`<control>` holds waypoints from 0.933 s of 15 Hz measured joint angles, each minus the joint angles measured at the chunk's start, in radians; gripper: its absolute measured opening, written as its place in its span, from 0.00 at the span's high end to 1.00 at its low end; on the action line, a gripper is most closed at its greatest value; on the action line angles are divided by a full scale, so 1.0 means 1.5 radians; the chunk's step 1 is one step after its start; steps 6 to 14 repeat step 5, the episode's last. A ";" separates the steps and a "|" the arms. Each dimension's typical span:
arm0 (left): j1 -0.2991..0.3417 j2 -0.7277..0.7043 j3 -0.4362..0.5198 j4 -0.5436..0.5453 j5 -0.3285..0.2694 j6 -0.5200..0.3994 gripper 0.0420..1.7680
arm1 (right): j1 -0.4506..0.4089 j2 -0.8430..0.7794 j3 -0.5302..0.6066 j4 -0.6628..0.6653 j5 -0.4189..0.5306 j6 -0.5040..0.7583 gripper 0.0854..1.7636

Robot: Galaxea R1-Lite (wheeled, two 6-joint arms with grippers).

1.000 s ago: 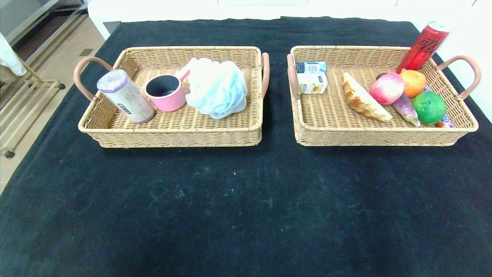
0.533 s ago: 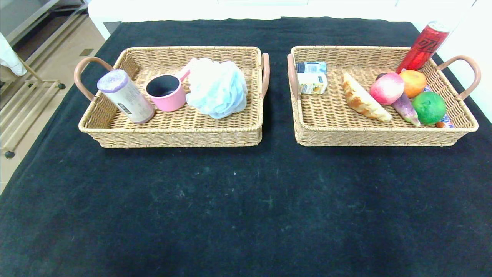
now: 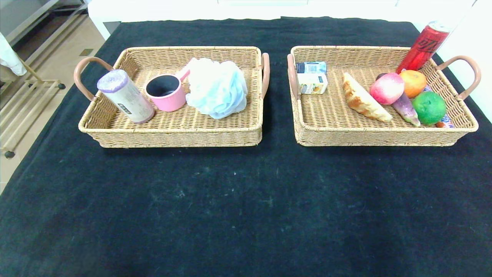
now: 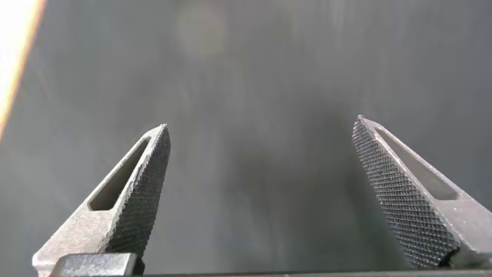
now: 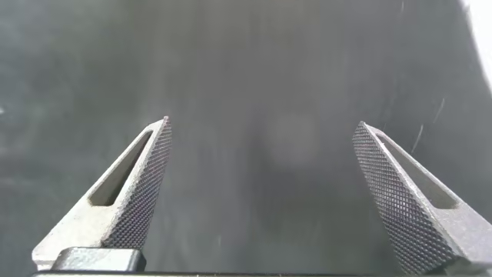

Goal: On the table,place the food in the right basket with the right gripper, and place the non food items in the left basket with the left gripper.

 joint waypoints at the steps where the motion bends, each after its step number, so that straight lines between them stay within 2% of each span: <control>1: 0.000 -0.001 0.006 0.000 0.008 -0.020 0.03 | 0.000 0.000 0.002 0.000 -0.008 0.014 0.03; 5: 0.000 -0.001 0.012 -0.005 0.032 -0.076 0.03 | 0.000 0.000 0.011 -0.019 -0.009 0.018 0.03; 14: 0.000 -0.001 0.012 -0.005 0.032 -0.076 0.03 | 0.000 0.000 0.011 -0.019 -0.009 0.018 0.03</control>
